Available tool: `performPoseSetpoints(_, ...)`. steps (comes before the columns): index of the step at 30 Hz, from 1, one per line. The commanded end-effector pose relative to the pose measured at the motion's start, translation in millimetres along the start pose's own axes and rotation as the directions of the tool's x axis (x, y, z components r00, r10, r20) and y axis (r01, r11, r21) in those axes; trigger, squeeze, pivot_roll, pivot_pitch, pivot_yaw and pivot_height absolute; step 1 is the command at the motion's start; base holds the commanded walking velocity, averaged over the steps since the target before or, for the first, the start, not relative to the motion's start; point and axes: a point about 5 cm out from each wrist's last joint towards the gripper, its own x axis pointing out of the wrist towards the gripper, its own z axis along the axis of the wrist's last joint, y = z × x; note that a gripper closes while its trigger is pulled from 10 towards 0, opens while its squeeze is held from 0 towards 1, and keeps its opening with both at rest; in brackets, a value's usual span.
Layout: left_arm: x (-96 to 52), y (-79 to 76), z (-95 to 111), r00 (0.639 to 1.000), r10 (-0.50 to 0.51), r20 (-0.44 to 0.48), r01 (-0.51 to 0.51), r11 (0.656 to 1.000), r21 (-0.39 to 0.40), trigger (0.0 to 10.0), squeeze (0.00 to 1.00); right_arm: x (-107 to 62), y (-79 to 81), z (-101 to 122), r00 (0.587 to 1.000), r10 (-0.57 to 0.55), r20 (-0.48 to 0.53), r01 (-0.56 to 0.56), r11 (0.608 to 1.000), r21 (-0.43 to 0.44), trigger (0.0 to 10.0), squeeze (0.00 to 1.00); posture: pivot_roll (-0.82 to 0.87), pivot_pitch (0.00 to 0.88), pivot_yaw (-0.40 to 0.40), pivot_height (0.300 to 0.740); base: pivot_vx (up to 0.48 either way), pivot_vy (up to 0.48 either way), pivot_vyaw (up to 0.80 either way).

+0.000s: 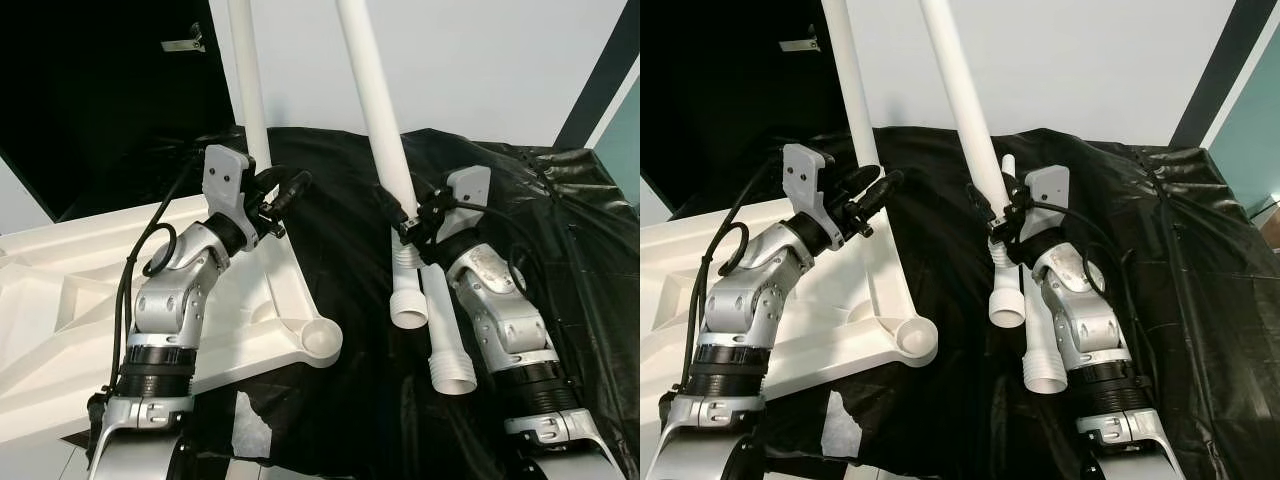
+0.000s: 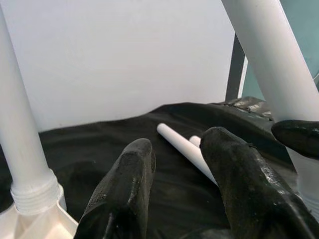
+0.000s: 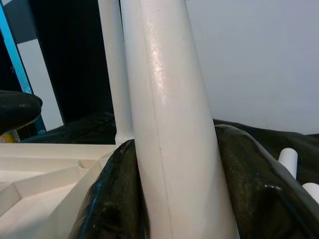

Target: Building children table

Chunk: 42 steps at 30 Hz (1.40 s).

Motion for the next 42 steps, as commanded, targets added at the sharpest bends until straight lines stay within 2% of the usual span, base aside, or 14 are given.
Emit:
performPoseSetpoints(1, -2.3, -2.5, -1, 1.0, -0.012, 0.004, 0.012, 1.0, -0.022, 10.0, 0.0, 4.2, 5.3, 4, 0.999, 0.023, 0.039, -0.022, 0.999, -0.027, 10.0, 0.0, 0.05, 0.0, 0.003, 0.74, 0.0, 0.0, 0.0)
performPoseSetpoints(7, -4.6, -4.2, 6, 0.996, -0.076, 0.054, 0.08, 0.994, -0.078, 10.0, 0.0, 5.2, 10.0, 1, 0.998, 0.045, 0.046, -0.044, 0.999, -0.028, 10.0, 0.0, 0.06, 0.0, -0.004, 0.74, 0.0, 0.0, 0.0)
performPoseSetpoints(9, -7.5, -2.4, 10, 0.989, -0.125, 0.077, 0.133, 0.985, -0.108, 10.0, 0.14, 6.6, 14.7, -1, 0.996, 0.066, 0.054, -0.064, 0.997, -0.037, 10.0, 0.0, 0.05, 0.0, -0.01, 0.74, 0.0, 0.0, 0.0)
performPoseSetpoints(10, -7.5, -2.4, 10, 0.989, -0.125, 0.077, 0.133, 0.985, -0.108, 10.0, 0.14, 6.6, 14.7, -1, 0.996, 0.066, 0.054, -0.064, 0.997, -0.037, 10.0, 0.0, 0.05, 0.0, -0.01, 0.74, 0.0, 0.0, 0.0)
performPoseSetpoints(11, -8.7, -3.5, 9, 0.984, -0.158, 0.087, 0.169, 0.976, -0.139, 10.0, 1.0, 7.9, 19.2, -5, 0.994, 0.091, 0.057, -0.088, 0.995, -0.048, 10.0, 0.0, 0.05, 0.0, -0.01, 0.74, 0.0, 0.0, 0.0)
performPoseSetpoints(15, -7.9, -7.2, 8, 0.977, -0.183, 0.105, 0.2, 0.964, -0.176, 10.0, 1.0, 8.6, 21.5, -9, 0.993, 0.104, 0.052, -0.101, 0.993, -0.054, 10.0, 0.0, 0.05, 0.0, -0.011, 0.74, 0.0, 0.0, 0.0)
performPoseSetpoints(18, -6.5, -15.4, 13, 0.961, -0.226, 0.159, 0.26, 0.932, -0.252, 10.0, 1.0, 10.2, 28.6, -12, 0.989, 0.135, 0.057, -0.131, 0.99, -0.059, 10.0, 0.0, 0.06, 0.0, -0.017, 0.74, 0.0, 0.0, 0.0)
performPoseSetpoints(23, -5.0, -18.7, 18, 0.949, -0.246, 0.198, 0.296, 0.91, -0.291, 10.0, 1.0, 12.2, 34.5, -13, 0.985, 0.16, 0.064, -0.156, 0.986, -0.058, 10.0, 0.0, 0.07, 0.0, -0.026, 0.74, 0.0, 0.0, 0.0)
performPoseSetpoints(24, -3.5, -19.4, 20, 0.945, -0.251, 0.208, 0.307, 0.9, -0.308, 10.0, 0.41, 13.3, 37.7, -14, 0.982, 0.176, 0.066, -0.172, 0.983, -0.061, 10.0, 0.0, 0.07, 0.0, -0.024, 0.74, 0.0, 0.0, 0.0)
performPoseSetpoints(25, -3.5, -19.4, 20, 0.945, -0.251, 0.208, 0.307, 0.9, -0.308, 10.0, 0.41, 13.3, 37.7, -14, 0.982, 0.176, 0.066, -0.172, 0.983, -0.061, 10.0, 0.0, 0.07, 0.0, -0.024, 0.74, 0.0, 0.0, 0.0)
performPoseSetpoints(26, -0.8, -18.6, 23, 0.941, -0.257, 0.219, 0.319, 0.89, -0.325, 10.0, 0.0, 15.0, 41.5, -14, 0.978, 0.196, 0.065, -0.192, 0.979, -0.069, 10.0, 0.0, 0.07, 0.0, -0.031, 0.74, 0.0, 0.0, 0.0)
performPoseSetpoints(31, 2.2, -17.4, 26, 0.938, -0.265, 0.222, 0.329, 0.883, -0.335, 10.0, 0.0, 17.1, 45.4, -14, 0.974, 0.218, 0.068, -0.213, 0.974, -0.073, 10.0, 0.0, 0.07, 0.0, -0.035, 0.74, 0.0, 0.0, 0.0)
performPoseSetpoints(33, 6.8, -14.6, 32, 0.935, -0.259, 0.24, 0.333, 0.875, -0.351, 10.0, 0.0, 18.8, 53.0, -14, 0.961, 0.267, 0.075, -0.259, 0.961, -0.096, 10.0, 0.0, 0.06, 0.0, -0.029, 0.74, 0.0, 0.0, 0.0)
performPoseSetpoints(42, 16.8, -5.0, 47, 0.945, -0.223, 0.241, 0.298, 0.889, -0.348, 10.0, 0.0, 17.1, 60.7, -15, 0.95, 0.301, 0.084, -0.291, 0.95, -0.116, 10.0, 0.0, 0.06, 0.0, -0.026, 0.74, 0.0, 0.0, 0.0)
